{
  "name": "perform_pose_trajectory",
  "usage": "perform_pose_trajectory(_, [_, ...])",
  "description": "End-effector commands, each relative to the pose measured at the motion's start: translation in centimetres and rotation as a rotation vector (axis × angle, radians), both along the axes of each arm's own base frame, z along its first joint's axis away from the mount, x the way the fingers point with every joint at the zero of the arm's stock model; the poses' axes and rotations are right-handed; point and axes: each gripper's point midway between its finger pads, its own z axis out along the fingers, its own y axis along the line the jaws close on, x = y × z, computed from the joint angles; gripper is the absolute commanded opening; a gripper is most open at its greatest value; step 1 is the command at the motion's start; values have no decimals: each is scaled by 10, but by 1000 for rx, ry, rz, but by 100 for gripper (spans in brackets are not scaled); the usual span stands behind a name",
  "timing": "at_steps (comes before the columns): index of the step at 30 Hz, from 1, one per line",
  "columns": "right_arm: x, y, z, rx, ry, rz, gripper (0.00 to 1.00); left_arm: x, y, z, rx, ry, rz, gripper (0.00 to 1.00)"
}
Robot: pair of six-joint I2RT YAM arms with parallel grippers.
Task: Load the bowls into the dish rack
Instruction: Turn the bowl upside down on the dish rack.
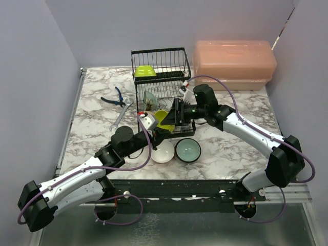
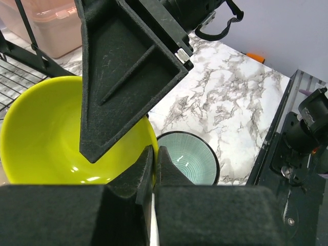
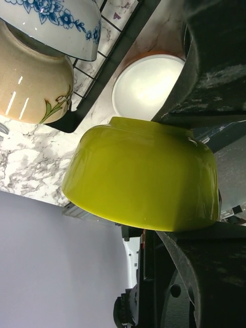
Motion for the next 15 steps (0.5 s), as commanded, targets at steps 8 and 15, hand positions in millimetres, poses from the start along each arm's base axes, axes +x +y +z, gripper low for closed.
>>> perform_pose_trajectory(8, [13,-18,-3,-99,-94,-73,0,4,4,22,-82,14,49,80])
perform_pose_trajectory(15, [27,-48,-8,-160,-142,-142,0,13,2,7,-29,123,99,99])
